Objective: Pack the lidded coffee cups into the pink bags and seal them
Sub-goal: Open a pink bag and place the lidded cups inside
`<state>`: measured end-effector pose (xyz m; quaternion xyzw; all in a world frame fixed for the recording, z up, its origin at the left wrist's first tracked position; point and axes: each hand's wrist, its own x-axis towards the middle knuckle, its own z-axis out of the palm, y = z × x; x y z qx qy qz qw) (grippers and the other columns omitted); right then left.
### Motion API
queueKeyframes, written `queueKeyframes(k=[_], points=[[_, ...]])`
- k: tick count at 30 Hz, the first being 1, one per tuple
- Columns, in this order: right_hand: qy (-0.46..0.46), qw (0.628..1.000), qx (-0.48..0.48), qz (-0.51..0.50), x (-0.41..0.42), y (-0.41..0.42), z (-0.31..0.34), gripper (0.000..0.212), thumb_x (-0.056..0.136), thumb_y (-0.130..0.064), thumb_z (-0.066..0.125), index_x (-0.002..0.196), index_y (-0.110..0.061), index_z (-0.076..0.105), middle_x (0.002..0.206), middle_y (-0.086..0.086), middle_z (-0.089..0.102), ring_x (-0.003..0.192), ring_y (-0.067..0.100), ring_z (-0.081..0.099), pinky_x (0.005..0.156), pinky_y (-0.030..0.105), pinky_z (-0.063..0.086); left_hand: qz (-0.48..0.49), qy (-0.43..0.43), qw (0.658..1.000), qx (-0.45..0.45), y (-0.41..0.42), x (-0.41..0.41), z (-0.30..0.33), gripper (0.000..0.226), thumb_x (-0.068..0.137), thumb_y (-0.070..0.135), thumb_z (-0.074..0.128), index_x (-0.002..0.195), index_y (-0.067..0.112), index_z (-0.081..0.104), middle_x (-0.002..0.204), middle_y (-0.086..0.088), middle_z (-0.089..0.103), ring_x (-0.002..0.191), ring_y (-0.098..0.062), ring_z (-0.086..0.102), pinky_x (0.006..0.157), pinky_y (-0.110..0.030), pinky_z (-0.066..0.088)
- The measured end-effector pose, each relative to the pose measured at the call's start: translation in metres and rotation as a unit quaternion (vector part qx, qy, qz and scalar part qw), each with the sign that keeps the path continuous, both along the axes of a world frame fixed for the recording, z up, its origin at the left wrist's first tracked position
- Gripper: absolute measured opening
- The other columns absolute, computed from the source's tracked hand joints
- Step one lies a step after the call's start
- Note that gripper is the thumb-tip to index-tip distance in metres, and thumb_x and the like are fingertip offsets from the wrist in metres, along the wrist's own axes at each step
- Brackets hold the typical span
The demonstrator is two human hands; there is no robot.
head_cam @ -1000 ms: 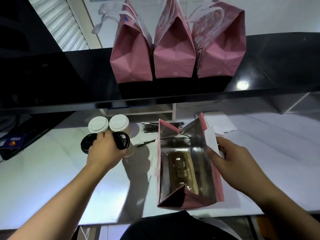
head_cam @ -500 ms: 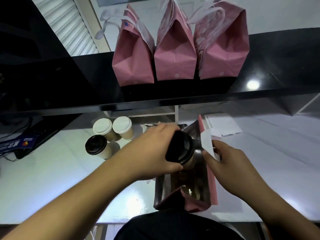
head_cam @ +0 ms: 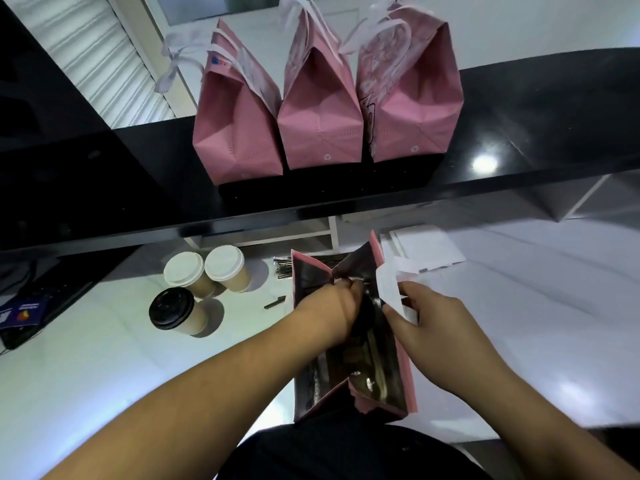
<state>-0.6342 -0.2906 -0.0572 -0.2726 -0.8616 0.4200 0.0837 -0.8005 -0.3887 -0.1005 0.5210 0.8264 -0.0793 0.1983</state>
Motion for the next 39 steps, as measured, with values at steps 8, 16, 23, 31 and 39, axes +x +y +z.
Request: queueKeyframes(k=[8,16,23,31,39], points=[[0.017,1.000,0.000,-0.007,0.001,0.002,-0.009,0.019,0.099,-0.050,0.057,0.112,-0.040,0.067,0.086,-0.035,0.067,0.086,-0.020,0.059,0.066,0.000,0.041,-0.010,-0.017,0.999,-0.026,0.007,-0.002,-0.016,0.072,0.097,0.031,0.068,0.155,0.011,0.030,0.143,-0.016,0.055,0.124,-0.036,0.060,0.104,-0.042,0.047],[0.022,1.000,0.009,-0.013,0.000,-0.004,-0.013,0.021,0.101,-0.050,0.056,0.111,-0.038,0.069,0.085,-0.033,0.069,0.084,-0.007,0.063,0.060,0.007,0.043,-0.005,-0.019,1.000,-0.016,0.002,-0.005,-0.013,0.066,0.099,0.028,0.064,0.154,0.012,0.032,0.142,-0.017,0.055,0.121,-0.036,0.060,0.100,-0.040,0.046],[0.026,0.999,0.020,-0.008,-0.001,-0.007,-0.008,0.018,0.101,-0.049,0.054,0.104,-0.040,0.069,0.085,-0.035,0.067,0.081,-0.004,0.064,0.061,0.007,0.044,-0.024,-0.002,0.997,0.069,-0.009,0.001,0.037,0.048,0.090,0.035,0.071,0.133,0.020,0.056,0.129,-0.004,0.058,0.115,-0.029,0.061,0.090,-0.046,0.056],[0.026,1.000,0.012,-0.007,-0.001,-0.009,-0.005,0.016,0.100,-0.045,0.056,0.105,-0.041,0.070,0.080,-0.038,0.066,0.076,-0.007,0.063,0.063,0.004,0.042,0.291,0.007,0.912,0.289,-0.122,-0.095,0.040,0.025,0.091,0.040,0.068,0.114,0.030,0.062,0.111,0.009,0.066,0.097,-0.014,0.064,0.083,-0.037,0.054],[0.020,0.999,0.032,0.000,-0.007,-0.012,-0.001,0.035,0.093,-0.061,0.048,0.111,-0.041,0.071,0.083,-0.035,0.068,0.083,-0.015,0.061,0.058,0.006,0.041,0.518,0.046,0.850,0.077,-0.229,-0.151,-0.024,0.086,0.068,0.071,0.075,0.127,0.012,0.052,0.128,-0.017,0.053,0.117,-0.042,0.054,0.091,-0.048,0.051]])
